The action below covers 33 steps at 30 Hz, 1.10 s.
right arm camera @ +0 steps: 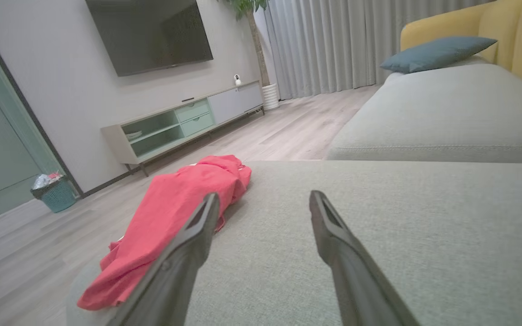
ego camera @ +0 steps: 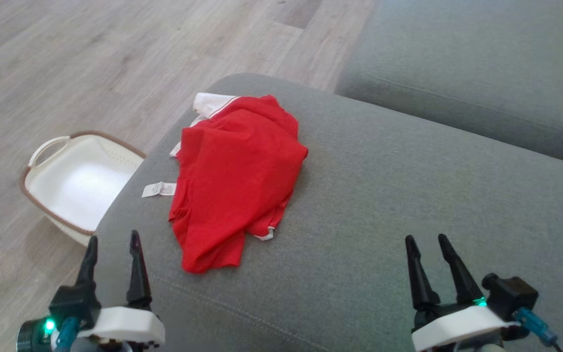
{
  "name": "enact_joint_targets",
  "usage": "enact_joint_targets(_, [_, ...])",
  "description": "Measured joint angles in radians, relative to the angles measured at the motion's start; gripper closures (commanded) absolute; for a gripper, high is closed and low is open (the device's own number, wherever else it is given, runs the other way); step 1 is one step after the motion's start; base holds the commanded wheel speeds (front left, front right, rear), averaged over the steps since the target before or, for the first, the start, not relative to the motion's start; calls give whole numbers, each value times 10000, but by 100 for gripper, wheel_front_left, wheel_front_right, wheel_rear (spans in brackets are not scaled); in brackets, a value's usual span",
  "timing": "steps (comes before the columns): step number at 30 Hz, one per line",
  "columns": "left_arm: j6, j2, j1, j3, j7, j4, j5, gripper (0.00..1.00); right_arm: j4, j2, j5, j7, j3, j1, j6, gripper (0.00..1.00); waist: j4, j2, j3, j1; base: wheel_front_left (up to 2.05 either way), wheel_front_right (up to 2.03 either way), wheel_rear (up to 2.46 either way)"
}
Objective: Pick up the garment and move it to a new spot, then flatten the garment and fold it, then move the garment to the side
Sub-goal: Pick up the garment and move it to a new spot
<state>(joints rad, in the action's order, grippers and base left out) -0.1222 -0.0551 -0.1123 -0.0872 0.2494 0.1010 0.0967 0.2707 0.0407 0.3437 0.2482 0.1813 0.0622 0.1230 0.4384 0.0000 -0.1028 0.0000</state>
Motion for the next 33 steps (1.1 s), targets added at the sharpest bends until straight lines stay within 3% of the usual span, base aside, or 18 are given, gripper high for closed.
enact_joint_targets(10, [-2, 6, -55, 324, 0, -311, 4, 0, 61, 0, 84, 0, 330, -22, 0, 0, 154, 0, 125, 0, 0, 0, 0])
enact_joint_targets(22, [268, -12, -54, 740, 0, -196, 2, 0, 33, -2, 163, 0, -134, -2, 0, 0, -177, 0, 33, 0, 0, 0, 0])
enact_joint_targets(27, [539, -107, 395, 978, 0, 8, 13, 0, -138, -4, -67, 0, -802, -5, 0, 0, -551, 0, 304, 0, 0, 0, 0])
enact_joint_targets(33, [991, -708, 2023, 1064, -19, 917, 13, 0, -792, -2, -593, 0, -1962, -69, 0, 0, -1007, 0, 1038, 0, 0, 0, 0])
